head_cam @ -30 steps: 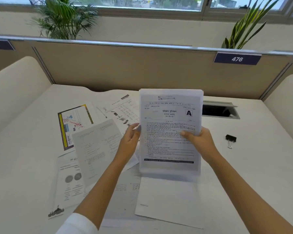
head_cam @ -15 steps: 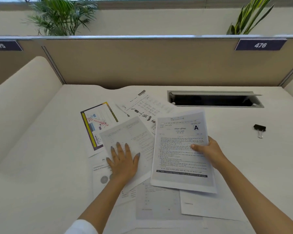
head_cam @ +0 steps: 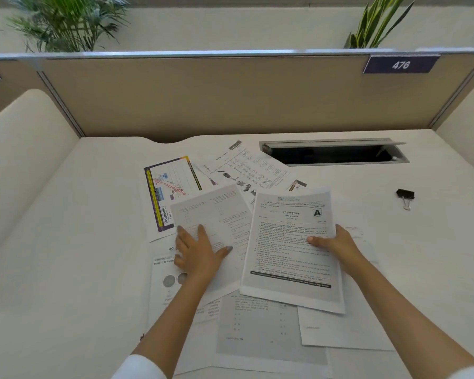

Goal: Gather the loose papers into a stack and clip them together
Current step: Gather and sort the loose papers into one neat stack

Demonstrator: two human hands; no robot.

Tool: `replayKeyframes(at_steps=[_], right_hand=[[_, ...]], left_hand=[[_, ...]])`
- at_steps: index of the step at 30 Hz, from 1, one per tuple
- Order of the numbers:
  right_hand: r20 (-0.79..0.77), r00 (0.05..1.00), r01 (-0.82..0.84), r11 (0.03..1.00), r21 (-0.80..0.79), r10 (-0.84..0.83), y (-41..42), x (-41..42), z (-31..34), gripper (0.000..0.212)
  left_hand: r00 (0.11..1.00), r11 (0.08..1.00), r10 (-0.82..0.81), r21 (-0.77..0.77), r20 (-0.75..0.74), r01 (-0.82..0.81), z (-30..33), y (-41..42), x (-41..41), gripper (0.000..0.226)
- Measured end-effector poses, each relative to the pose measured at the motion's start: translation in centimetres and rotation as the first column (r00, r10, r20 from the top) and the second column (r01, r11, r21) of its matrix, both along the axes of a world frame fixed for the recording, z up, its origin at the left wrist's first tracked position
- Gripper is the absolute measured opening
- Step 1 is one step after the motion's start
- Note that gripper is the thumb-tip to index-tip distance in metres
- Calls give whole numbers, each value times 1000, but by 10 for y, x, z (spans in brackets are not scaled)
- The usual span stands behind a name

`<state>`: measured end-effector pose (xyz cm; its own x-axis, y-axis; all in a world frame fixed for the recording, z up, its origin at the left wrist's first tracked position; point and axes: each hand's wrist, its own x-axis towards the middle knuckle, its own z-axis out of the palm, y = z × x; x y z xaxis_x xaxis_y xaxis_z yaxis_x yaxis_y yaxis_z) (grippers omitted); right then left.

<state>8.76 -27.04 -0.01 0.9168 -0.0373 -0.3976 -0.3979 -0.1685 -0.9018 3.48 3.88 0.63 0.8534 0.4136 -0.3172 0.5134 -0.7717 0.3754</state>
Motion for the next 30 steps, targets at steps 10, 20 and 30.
replayKeyframes(at_steps=[10, 20, 30], right_hand=[[-17, 999, -29, 998, 61, 30, -4, 0, -2, 57], [-3, 999, -52, 998, 27, 52, -6, 2, -8, 48], [-18, 999, -36, 999, -10, 36, -5, 2, -9, 44]], left_hand=[[919, 917, 362, -234, 153, -322, 13, 26, 12, 98], [772, 943, 329, -228, 544, -241, 70, 35, 30, 18], [524, 992, 122, -113, 843, -51, 165, 28, 57, 22]])
